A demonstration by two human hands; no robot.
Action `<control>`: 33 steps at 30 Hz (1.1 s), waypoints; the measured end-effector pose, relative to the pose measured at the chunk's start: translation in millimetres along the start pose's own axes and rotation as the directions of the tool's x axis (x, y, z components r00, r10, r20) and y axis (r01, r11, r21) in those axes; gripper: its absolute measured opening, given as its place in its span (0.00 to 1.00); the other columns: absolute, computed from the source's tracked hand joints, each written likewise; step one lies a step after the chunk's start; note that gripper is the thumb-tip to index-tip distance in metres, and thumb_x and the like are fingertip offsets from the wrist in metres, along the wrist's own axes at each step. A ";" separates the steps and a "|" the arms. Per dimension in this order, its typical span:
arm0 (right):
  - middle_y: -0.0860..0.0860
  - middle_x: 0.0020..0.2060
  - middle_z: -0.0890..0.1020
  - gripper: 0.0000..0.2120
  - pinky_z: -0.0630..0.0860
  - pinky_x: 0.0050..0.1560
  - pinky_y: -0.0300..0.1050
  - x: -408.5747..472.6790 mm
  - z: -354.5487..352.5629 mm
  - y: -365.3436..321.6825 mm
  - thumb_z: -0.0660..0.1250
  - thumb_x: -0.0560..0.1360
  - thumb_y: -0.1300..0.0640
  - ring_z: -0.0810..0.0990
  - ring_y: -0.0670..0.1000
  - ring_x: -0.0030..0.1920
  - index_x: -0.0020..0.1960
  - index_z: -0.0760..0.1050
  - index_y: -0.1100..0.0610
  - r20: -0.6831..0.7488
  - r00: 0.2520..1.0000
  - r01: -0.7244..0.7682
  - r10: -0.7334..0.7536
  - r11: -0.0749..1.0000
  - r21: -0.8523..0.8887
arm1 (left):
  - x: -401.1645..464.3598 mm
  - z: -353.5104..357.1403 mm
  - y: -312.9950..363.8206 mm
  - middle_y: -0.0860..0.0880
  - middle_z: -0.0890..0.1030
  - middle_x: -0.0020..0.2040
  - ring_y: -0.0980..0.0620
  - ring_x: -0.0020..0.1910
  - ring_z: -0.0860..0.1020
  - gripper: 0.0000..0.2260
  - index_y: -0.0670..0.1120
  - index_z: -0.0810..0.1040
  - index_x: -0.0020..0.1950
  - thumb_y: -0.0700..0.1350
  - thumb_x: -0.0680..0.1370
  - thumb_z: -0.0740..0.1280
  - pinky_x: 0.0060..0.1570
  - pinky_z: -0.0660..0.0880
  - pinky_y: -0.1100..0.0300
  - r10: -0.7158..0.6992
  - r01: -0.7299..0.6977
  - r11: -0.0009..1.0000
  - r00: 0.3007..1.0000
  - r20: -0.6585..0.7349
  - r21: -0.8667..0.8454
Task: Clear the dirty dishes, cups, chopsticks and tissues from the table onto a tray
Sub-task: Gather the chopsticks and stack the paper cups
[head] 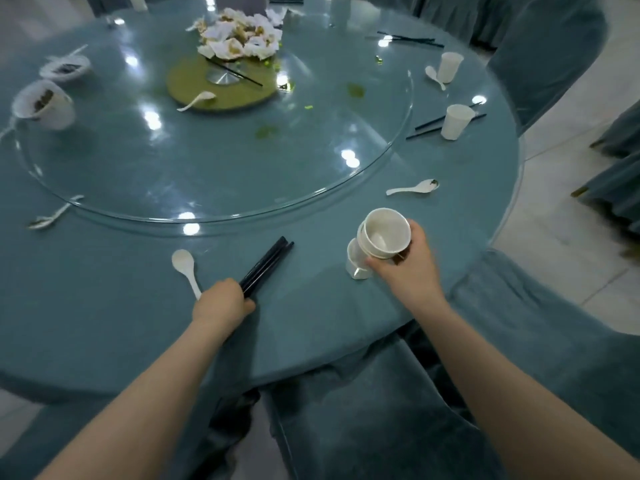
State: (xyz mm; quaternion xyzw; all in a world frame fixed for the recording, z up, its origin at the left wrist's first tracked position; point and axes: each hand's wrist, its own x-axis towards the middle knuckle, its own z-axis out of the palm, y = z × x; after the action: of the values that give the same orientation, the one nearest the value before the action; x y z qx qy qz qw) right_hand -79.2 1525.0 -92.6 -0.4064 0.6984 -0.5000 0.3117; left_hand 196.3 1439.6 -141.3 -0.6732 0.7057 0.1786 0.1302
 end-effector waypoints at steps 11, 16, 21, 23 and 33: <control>0.41 0.52 0.77 0.34 0.70 0.49 0.40 16.4 28.4 48.5 0.77 0.65 0.55 0.76 0.46 0.52 0.65 0.64 0.48 0.077 0.992 -0.092 0.103 0.986 -0.141 | -5.3 -1.4 7.2 0.49 0.71 0.33 0.48 0.33 0.72 0.09 0.44 0.68 0.39 0.47 0.77 0.62 0.32 0.65 0.58 0.031 -0.029 0.998 0.998 -0.051 0.047; 0.43 0.54 0.80 0.33 0.73 0.51 0.40 3.4 27.3 49.1 0.78 0.61 0.56 0.79 0.45 0.53 0.62 0.68 0.49 0.054 0.989 -0.136 0.139 0.989 -0.062 | -18.5 -8.5 4.1 0.48 0.73 0.33 0.47 0.34 0.73 0.12 0.44 0.69 0.37 0.48 0.78 0.59 0.34 0.67 0.57 0.084 -0.083 0.996 0.996 -0.011 0.020; 0.44 0.54 0.80 0.33 0.73 0.51 0.35 -25.0 14.1 42.4 0.78 0.62 0.60 0.79 0.41 0.52 0.62 0.68 0.49 0.042 0.985 -0.167 0.167 0.986 -0.006 | -36.2 -18.4 5.4 0.46 0.82 0.39 0.43 0.41 0.79 0.14 0.41 0.76 0.43 0.47 0.80 0.57 0.44 0.75 0.53 0.114 -0.103 0.939 0.993 0.016 -0.327; 0.43 0.54 0.81 0.32 0.73 0.47 0.28 -35.6 4.8 37.0 0.77 0.62 0.63 0.79 0.34 0.49 0.61 0.68 0.49 0.038 0.987 -0.155 0.154 0.988 0.011 | -46.5 -20.6 5.3 0.48 0.82 0.37 0.45 0.39 0.78 0.13 0.44 0.74 0.41 0.48 0.81 0.57 0.40 0.73 0.57 0.128 -0.113 0.895 0.992 0.005 -0.432; 0.46 0.51 0.83 0.26 0.77 0.57 0.48 -125.4 -81.6 -2.1 0.78 0.62 0.62 0.81 0.46 0.53 0.57 0.75 0.52 -0.074 0.991 -0.115 0.115 0.993 0.005 | -110.7 -41.7 44.7 0.45 0.72 0.29 0.51 0.21 0.69 0.07 0.41 0.71 0.42 0.41 0.80 0.61 0.21 0.69 0.63 0.236 -0.044 0.495 0.968 0.086 -0.868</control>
State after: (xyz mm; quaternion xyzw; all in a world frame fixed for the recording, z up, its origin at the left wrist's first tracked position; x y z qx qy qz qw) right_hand -87.7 1671.3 -62.0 -0.3467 0.7314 -0.4963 0.3139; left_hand 160.7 1523.1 -53.3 -0.5681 0.5598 0.5794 -0.1680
